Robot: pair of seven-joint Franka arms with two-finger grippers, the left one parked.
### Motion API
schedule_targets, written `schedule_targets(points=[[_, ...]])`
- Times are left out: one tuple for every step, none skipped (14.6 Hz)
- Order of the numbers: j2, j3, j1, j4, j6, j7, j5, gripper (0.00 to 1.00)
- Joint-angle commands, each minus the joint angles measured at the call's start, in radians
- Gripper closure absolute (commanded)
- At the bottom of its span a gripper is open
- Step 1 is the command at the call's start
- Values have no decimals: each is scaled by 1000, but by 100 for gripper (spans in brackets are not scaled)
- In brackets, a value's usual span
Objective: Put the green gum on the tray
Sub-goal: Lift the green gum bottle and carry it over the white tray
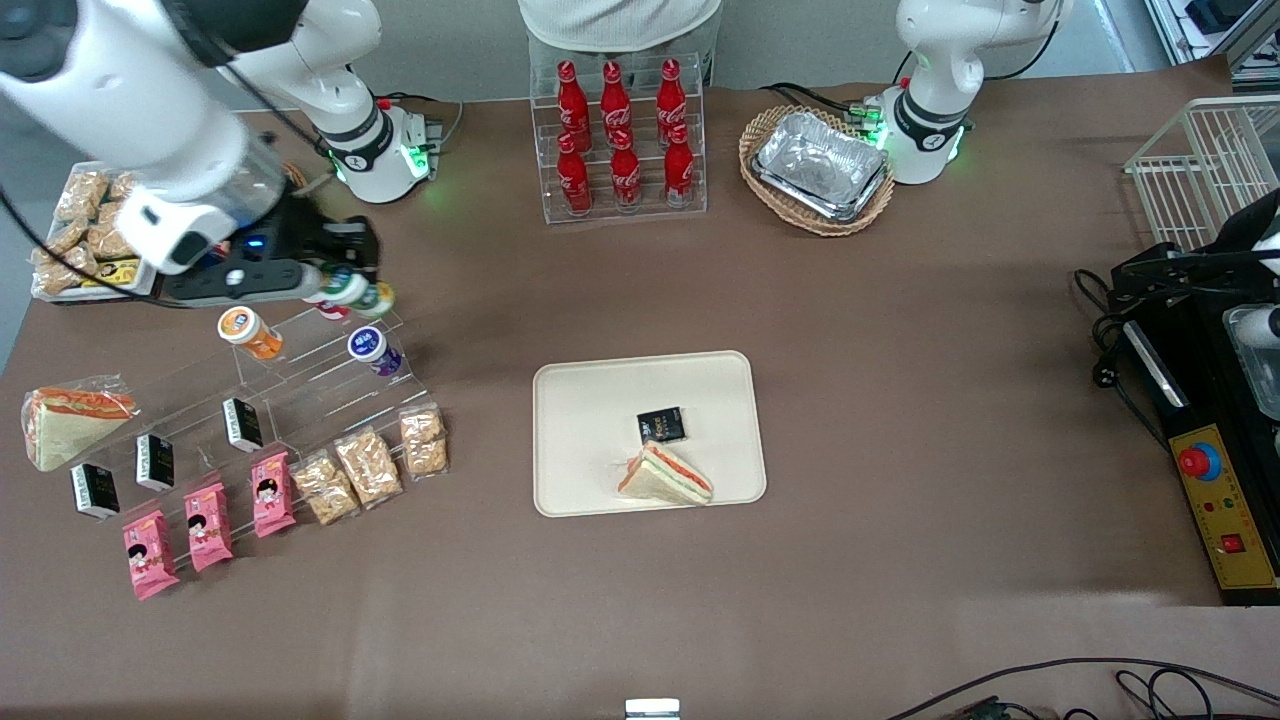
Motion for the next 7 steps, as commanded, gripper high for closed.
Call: schedule_targets(points=[[99, -15, 106, 38, 126, 216, 13, 60], [126, -15, 139, 34, 172, 296, 11, 60], [159, -15, 169, 28, 222, 357, 10, 60], [186, -15, 190, 15, 271, 387, 8, 60], [206, -15, 201, -2, 319, 392, 10, 60], [228, -15, 207, -27, 371, 396, 10, 60], [242, -15, 225, -69, 435, 408, 8, 60]])
